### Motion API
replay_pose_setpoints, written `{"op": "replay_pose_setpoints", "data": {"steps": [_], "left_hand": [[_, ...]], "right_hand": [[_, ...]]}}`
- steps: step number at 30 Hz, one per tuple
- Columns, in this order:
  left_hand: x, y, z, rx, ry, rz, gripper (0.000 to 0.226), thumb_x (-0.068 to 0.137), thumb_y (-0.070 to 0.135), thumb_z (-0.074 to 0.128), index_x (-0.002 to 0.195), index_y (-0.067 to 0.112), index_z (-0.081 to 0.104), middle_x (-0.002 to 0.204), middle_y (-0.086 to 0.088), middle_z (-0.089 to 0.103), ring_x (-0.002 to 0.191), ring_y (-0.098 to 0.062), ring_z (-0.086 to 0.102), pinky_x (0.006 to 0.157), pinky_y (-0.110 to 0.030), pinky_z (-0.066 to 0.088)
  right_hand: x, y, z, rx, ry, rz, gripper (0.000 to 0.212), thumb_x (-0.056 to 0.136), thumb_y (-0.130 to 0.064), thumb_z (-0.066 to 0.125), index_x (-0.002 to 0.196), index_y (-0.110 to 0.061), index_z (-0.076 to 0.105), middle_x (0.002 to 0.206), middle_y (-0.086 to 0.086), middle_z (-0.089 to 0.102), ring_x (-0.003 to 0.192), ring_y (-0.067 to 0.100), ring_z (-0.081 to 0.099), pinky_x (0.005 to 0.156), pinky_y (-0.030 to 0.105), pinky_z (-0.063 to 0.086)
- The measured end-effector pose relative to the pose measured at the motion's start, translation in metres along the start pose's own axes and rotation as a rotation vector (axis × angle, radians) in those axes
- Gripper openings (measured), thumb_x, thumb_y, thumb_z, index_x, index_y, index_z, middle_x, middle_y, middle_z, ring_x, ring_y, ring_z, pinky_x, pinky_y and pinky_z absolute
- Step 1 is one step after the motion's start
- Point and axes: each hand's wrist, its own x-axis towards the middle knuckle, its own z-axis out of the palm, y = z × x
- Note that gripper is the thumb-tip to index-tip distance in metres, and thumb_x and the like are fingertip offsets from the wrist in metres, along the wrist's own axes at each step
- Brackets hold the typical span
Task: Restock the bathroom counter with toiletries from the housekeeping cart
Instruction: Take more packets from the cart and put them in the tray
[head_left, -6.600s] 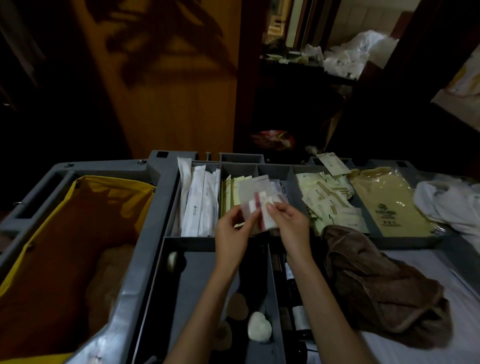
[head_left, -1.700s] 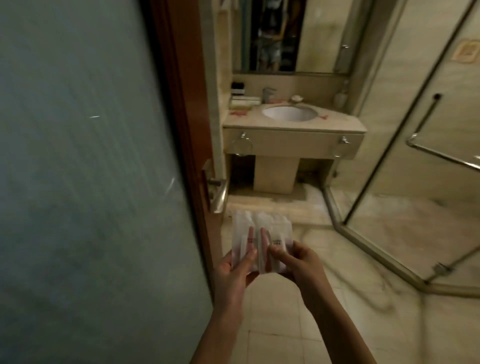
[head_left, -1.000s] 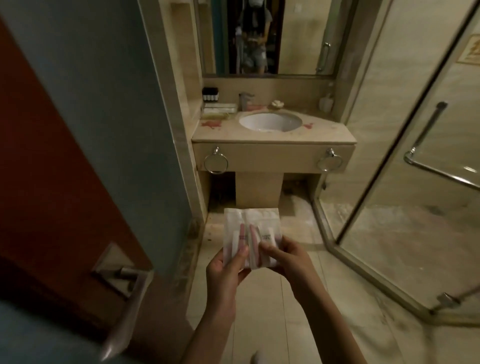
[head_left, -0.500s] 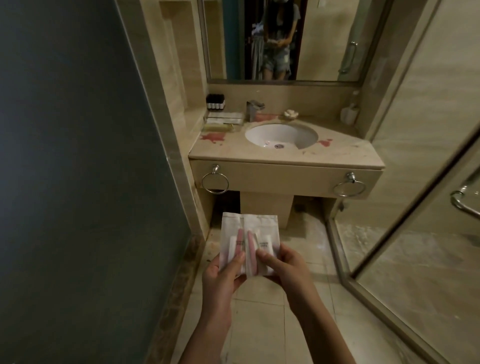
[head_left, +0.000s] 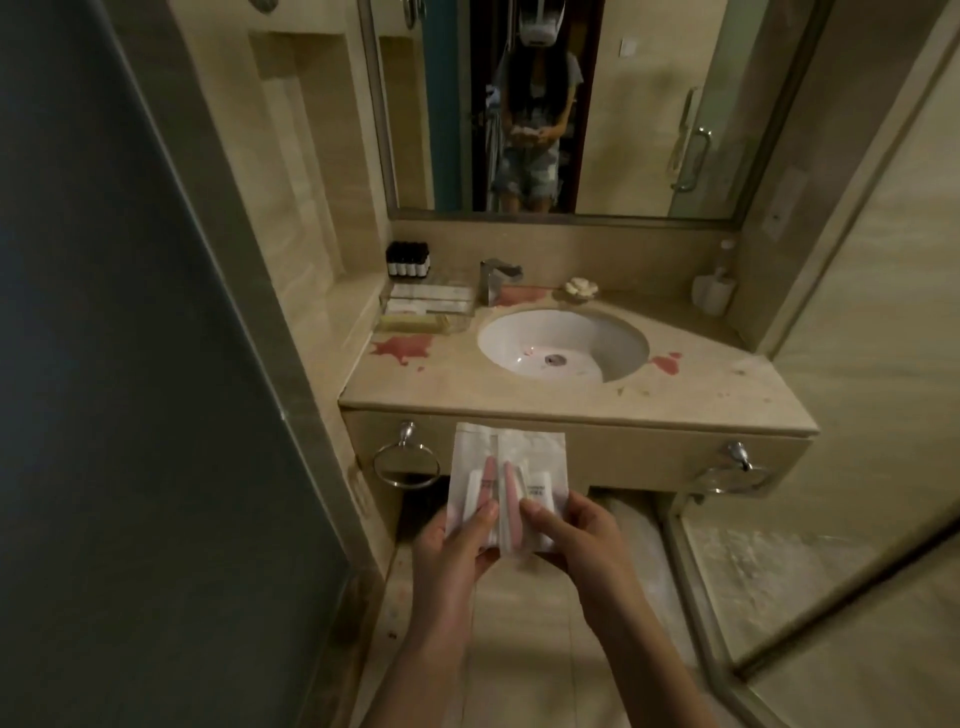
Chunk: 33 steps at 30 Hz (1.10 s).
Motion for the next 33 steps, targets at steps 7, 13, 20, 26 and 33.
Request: {"op": "replay_pose_setpoints", "data": {"steps": [7,13,20,26,33], "left_hand": [[0.116,0.042,0.038,-0.034,-0.104,-0.007,0.027,0.082,0.019,0.07,0.108,0.014,0.067,0.097,-0.007,0.074,0.089,-0.022,0.072,0.069,-0.03,0.057],[0.196,0.035,0.072,0.026,0.048,-0.047,0.027,0.069,0.021,0.084,0.093,0.012,0.073,0.082,-0.007,0.075,0.08,-0.026,0.072,0.076,-0.04,0.054],[0.296,0.042,0.13,-0.078,0.178,-0.099,0.025,0.086,0.007,0.066,0.111,0.01,0.064,0.101,-0.012,0.071,0.096,-0.029,0.067,0.062,-0.029,0.055],[0.35,0.057,0.151,-0.129,0.298,-0.09,0.016,0.086,0.002,0.065,0.097,0.013,0.065,0.088,-0.007,0.071,0.085,-0.024,0.067,0.049,-0.02,0.053],[0.399,0.072,0.144,-0.127,0.428,-0.096,0.021,0.086,0.005,0.068,0.102,0.011,0.056,0.085,0.0,0.06,0.079,-0.017,0.059,0.058,-0.027,0.049]], "right_hand": [[0.124,-0.029,0.013,-0.066,0.055,-0.061,0.014,0.086,-0.014,0.068,0.097,-0.006,0.071,0.087,0.011,0.075,0.082,0.026,0.072,0.07,0.03,0.057],[0.218,-0.024,-0.001,-0.093,0.125,0.059,0.022,0.073,-0.018,0.078,0.083,0.0,0.072,0.073,0.012,0.065,0.068,0.021,0.059,0.065,0.035,0.048],[0.347,-0.044,-0.021,-0.112,-0.064,0.085,0.014,0.085,-0.009,0.07,0.094,0.001,0.071,0.085,0.018,0.074,0.077,0.03,0.07,0.074,0.039,0.059],[0.424,-0.058,-0.018,-0.09,-0.227,0.148,0.033,0.078,-0.016,0.075,0.095,0.01,0.067,0.081,0.023,0.067,0.076,0.026,0.062,0.072,0.037,0.059],[0.474,-0.059,0.012,-0.14,-0.319,0.214,0.012,0.089,-0.005,0.063,0.097,-0.001,0.071,0.09,0.021,0.073,0.076,0.023,0.068,0.064,0.028,0.057]]}}
